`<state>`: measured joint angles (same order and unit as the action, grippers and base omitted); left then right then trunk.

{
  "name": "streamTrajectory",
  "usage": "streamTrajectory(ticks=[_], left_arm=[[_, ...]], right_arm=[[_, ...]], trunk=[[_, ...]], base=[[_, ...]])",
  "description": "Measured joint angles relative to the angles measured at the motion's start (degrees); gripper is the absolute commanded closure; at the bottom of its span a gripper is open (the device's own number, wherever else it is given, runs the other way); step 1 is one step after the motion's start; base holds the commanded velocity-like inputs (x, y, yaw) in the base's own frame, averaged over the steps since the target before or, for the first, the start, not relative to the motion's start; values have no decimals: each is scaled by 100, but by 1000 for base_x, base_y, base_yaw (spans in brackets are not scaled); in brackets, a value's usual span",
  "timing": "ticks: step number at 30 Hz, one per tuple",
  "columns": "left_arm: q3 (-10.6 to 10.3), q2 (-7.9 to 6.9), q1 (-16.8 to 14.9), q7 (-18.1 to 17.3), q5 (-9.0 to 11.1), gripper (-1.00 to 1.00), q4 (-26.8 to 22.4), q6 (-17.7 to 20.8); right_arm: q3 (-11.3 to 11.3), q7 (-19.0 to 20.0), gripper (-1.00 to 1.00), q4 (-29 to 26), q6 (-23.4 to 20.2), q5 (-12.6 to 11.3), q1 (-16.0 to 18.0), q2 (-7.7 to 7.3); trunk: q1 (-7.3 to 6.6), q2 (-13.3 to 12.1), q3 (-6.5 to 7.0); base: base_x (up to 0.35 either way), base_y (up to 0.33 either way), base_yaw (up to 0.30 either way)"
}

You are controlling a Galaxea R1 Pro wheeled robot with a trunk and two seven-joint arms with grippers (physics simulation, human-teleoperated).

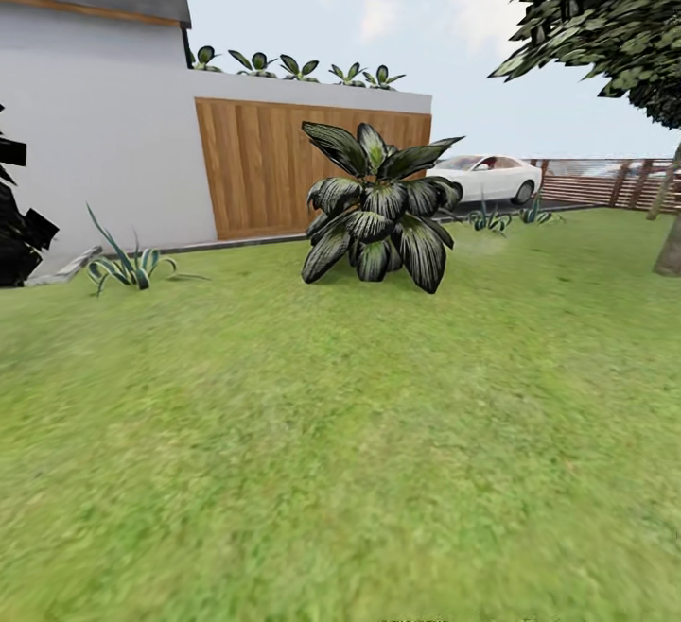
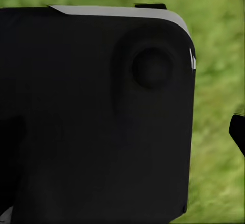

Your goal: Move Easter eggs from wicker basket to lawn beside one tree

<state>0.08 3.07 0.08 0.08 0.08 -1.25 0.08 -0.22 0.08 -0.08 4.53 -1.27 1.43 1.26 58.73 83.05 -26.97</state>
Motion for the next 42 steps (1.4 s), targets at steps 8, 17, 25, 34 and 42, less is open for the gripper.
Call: streamTrajectory(ticks=[8,17,25,34,42], left_arm=[[0,0,0,0,0,-100,0,2],[0,0,0,0,0,-100,0,0],[0,0,0,0,0,-100,0,0],[0,0,0,0,0,-100,0,0],[0,0,-1,0,0,-100,0,0]], right_arm=[[5,0,-100,0,0,0,1,0],[7,0,-100,0,0,0,-1,4],[7,0,-100,0,0,0,1,5],[14,0,-100,0,0,0,-1,5],[14,2,-100,0,0,0,1,5]], trunk=[[0,0,0],[0,0,0],[0,0,0],[0,0,0],[0,0,0]], base=[[0,0,-292],[0,0,-292],[0,0,-292],[0,0,-292],[0,0,-292]])
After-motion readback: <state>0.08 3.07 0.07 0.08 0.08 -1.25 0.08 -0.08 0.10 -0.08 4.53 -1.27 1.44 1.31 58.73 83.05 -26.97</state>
